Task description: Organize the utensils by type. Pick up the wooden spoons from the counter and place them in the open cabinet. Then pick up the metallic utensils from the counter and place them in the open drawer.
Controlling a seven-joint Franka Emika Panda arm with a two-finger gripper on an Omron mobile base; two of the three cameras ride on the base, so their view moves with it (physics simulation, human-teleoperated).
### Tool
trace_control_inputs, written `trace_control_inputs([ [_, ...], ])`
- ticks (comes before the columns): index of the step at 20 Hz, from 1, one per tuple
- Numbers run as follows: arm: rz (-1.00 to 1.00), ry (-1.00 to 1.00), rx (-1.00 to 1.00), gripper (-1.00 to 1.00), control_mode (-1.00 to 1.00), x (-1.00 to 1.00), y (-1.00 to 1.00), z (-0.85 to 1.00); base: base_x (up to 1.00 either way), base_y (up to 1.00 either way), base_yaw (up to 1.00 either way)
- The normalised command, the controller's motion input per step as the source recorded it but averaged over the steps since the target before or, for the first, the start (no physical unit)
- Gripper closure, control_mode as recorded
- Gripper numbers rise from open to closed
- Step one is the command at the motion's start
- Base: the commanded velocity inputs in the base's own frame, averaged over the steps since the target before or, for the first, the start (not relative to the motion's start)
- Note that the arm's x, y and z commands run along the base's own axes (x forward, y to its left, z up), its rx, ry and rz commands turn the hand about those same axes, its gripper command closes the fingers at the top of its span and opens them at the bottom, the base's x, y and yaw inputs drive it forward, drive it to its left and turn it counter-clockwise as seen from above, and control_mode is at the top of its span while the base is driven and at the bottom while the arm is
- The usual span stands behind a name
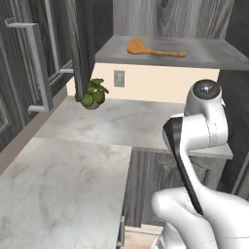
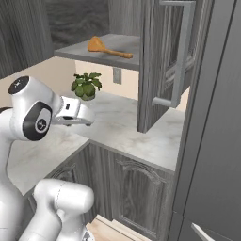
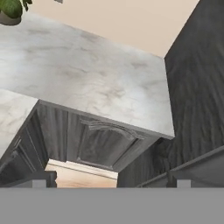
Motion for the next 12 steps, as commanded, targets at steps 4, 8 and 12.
trace_control_inputs([
  [4, 0.00, 0.00, 0.00, -1.00, 1.00, -0.04, 0.00, 0.00, 0.00, -0.06, -0.03],
  [8, 0.00, 0.00, 0.00, -1.00, 1.00, 0.00, 0.00, 0.00, -0.04, -0.42, -0.03],
  [12, 0.00, 0.00, 0.00, -1.00, 1.00, 0.00, 0.00, 0.00, -0.23, -0.30, 0.05],
])
